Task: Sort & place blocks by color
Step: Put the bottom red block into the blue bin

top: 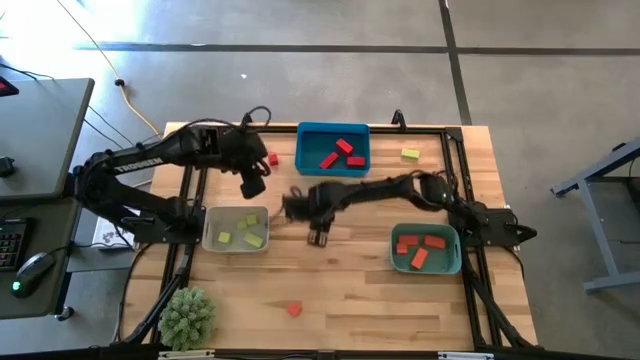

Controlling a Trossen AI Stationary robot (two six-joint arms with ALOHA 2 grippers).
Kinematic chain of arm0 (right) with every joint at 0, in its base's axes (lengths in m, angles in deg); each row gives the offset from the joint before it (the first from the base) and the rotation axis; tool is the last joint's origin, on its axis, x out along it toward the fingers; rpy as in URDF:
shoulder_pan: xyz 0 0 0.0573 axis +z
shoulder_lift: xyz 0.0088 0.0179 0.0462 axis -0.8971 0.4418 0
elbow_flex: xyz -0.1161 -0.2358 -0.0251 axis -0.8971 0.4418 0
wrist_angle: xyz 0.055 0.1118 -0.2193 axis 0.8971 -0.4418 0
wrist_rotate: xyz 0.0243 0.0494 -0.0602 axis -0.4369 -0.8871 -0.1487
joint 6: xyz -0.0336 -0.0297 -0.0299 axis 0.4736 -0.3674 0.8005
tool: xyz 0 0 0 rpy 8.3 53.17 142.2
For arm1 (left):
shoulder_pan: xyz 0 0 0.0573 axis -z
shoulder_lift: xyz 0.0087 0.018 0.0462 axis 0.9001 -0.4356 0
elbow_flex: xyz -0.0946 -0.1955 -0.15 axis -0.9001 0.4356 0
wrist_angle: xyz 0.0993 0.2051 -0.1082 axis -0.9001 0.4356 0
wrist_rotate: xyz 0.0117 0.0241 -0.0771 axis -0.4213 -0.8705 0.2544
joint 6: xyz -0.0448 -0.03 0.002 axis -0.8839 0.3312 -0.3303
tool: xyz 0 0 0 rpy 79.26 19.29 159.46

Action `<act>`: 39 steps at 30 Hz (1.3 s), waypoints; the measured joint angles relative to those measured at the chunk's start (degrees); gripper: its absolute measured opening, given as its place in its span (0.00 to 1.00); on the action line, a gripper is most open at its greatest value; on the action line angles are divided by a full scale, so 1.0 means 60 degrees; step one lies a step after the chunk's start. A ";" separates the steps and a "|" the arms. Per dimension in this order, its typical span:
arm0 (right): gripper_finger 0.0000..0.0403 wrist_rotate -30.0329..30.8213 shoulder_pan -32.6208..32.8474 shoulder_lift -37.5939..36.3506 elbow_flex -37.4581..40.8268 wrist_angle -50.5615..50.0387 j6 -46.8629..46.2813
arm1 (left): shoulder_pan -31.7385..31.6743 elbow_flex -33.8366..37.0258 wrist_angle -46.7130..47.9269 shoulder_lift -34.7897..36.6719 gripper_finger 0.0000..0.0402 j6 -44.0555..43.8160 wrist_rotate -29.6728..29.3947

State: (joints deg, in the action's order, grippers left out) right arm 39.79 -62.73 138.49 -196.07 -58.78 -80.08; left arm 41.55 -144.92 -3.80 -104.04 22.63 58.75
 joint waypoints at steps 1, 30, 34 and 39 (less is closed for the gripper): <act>0.25 -0.0038 -0.0207 -0.0090 -0.0006 0.0050 0.0223 | -0.0180 0.0000 -0.0099 0.0000 0.38 0.0049 -0.0011; 0.25 -0.1424 -0.5186 -0.0966 0.0015 0.0675 0.4488 | -0.3649 0.0000 -0.1523 -0.0022 0.38 0.0142 0.0060; 0.28 -0.1705 -0.5559 -0.0912 0.0019 0.0630 0.4701 | -0.3801 0.0000 -0.1520 -0.0022 0.38 0.0127 0.0074; 0.43 -0.1741 -0.5811 -0.0813 0.0026 0.0529 0.4883 | -0.3922 0.0000 -0.1520 -0.0022 0.38 -0.0162 0.0082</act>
State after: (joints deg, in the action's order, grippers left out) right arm 29.34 -97.59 133.62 -195.91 -55.61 -50.78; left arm 18.02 -144.92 -12.92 -104.17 21.66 59.24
